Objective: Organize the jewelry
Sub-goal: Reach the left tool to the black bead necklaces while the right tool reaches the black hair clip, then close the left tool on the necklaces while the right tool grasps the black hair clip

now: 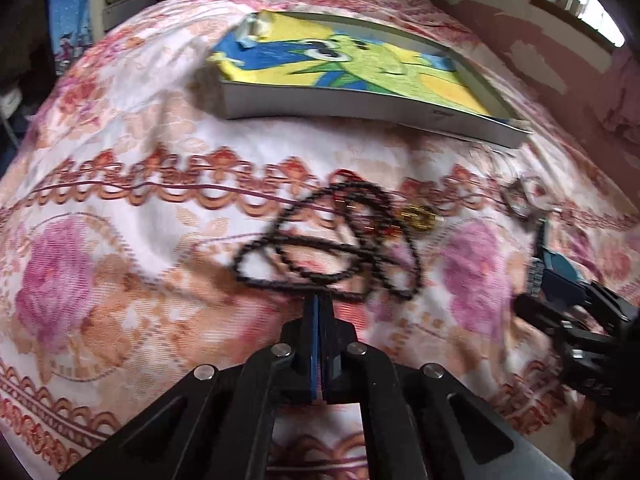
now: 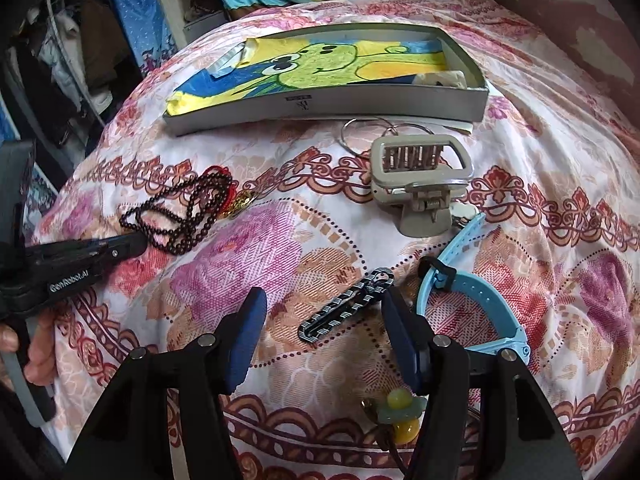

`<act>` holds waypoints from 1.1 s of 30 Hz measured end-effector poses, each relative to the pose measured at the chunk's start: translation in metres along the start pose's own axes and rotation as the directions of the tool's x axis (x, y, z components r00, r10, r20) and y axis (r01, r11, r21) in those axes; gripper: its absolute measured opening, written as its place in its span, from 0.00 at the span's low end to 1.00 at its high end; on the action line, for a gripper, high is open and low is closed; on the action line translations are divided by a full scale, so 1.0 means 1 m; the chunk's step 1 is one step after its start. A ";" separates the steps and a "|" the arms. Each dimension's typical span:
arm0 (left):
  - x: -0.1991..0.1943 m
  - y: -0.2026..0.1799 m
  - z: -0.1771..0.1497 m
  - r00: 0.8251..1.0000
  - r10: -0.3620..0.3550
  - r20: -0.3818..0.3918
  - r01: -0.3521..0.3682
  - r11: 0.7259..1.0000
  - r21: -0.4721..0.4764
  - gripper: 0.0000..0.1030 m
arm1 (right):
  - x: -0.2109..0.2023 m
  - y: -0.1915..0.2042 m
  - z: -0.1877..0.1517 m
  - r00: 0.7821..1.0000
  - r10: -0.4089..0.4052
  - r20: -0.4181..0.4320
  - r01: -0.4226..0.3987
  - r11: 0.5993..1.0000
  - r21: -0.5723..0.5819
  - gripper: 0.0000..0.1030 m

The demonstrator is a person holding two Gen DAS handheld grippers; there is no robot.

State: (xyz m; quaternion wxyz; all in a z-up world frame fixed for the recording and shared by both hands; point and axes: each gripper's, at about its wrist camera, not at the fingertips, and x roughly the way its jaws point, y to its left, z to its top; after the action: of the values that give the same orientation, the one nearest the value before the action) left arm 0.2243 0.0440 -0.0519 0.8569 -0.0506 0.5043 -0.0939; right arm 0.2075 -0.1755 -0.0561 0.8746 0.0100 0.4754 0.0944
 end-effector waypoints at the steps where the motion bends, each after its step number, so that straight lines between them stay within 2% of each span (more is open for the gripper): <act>1: -0.002 -0.005 -0.002 1.000 -0.029 0.003 0.029 0.999 0.015 0.01 | 0.000 0.003 -0.001 1.000 -0.005 0.003 0.005 1.000 -0.022 0.50; 4: -0.008 -0.018 -0.009 0.998 -0.067 0.018 0.066 0.995 0.073 0.01 | -0.002 0.009 -0.003 1.000 -0.011 0.007 0.012 0.997 -0.073 0.45; 5: -0.010 -0.022 -0.010 0.998 -0.052 0.024 0.050 0.995 0.087 0.01 | -0.003 0.009 -0.003 1.000 -0.020 0.007 0.020 0.996 -0.084 0.40; 7: -0.011 -0.022 -0.011 0.999 -0.024 0.031 0.021 0.996 0.084 0.01 | -0.004 0.005 -0.004 0.999 -0.048 -0.001 0.048 0.995 -0.085 0.38; 13: -0.018 0.013 -0.008 0.997 0.024 0.080 -0.015 0.994 -0.107 0.01 | -0.003 -0.003 -0.002 0.999 -0.040 -0.007 0.039 0.998 -0.048 0.38; 15: -0.021 0.020 -0.008 0.994 0.046 0.097 -0.032 0.989 -0.147 0.01 | -0.002 -0.002 -0.003 0.999 -0.039 -0.006 0.039 0.998 -0.055 0.39; 17: -0.018 0.021 -0.004 0.993 0.070 0.092 -0.055 0.986 -0.155 0.06 | 0.000 -0.001 -0.002 0.999 -0.045 -0.007 0.044 0.997 -0.060 0.39; 19: -0.009 0.022 -0.001 0.994 0.091 0.055 -0.081 0.984 -0.156 0.31 | 0.002 -0.001 -0.002 0.999 -0.045 -0.007 0.045 0.997 -0.056 0.39; 20: -0.005 0.023 0.002 0.995 0.094 0.041 -0.086 0.984 -0.157 0.40 | 0.003 -0.001 -0.001 0.999 -0.038 -0.008 0.038 0.998 -0.053 0.40; 21: -0.001 0.024 0.004 0.996 0.081 0.036 -0.074 0.985 -0.155 0.57 | 0.004 0.000 0.000 1.000 -0.030 -0.007 0.030 0.998 -0.051 0.41; 22: 0.002 0.025 0.006 0.997 0.068 0.032 -0.062 0.986 -0.154 0.62 | 0.005 0.001 0.001 1.000 -0.028 -0.005 0.028 0.998 -0.052 0.42; 25: 0.007 0.028 0.010 0.999 0.026 0.030 -0.021 0.986 -0.163 0.69 | 0.005 0.007 0.003 1.000 0.001 0.010 -0.001 0.998 -0.061 0.46; 27: 0.012 0.028 0.013 0.999 0.020 0.026 -0.015 0.987 -0.162 0.68 | 0.004 0.010 0.003 0.999 0.036 0.026 -0.034 0.997 -0.069 0.46; 28: 0.015 0.029 0.015 0.999 0.030 0.020 -0.026 0.986 -0.163 0.63 | 0.004 0.011 0.002 0.999 0.042 0.029 -0.040 0.996 -0.075 0.46; 29: 0.016 0.028 0.014 0.999 0.051 0.015 -0.048 0.986 -0.162 0.56 | 0.002 0.011 0.001 0.998 0.054 0.037 -0.051 0.996 -0.078 0.46; 30: 0.017 0.027 0.014 0.997 0.073 0.014 -0.070 0.985 -0.156 0.42 | 0.001 0.011 0.000 0.997 0.060 0.042 -0.057 0.995 -0.078 0.46; 33: 0.018 0.026 0.014 0.998 0.056 0.016 -0.053 0.987 -0.153 0.18 | 0.001 0.007 -0.001 0.999 0.035 0.042 -0.032 0.998 -0.063 0.46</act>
State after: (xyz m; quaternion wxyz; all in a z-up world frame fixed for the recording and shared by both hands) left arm 0.2476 0.0660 -0.0651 0.8579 -0.1032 0.5024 -0.0312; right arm 0.2065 -0.1682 -0.0570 0.8828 -0.0072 0.4531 0.1235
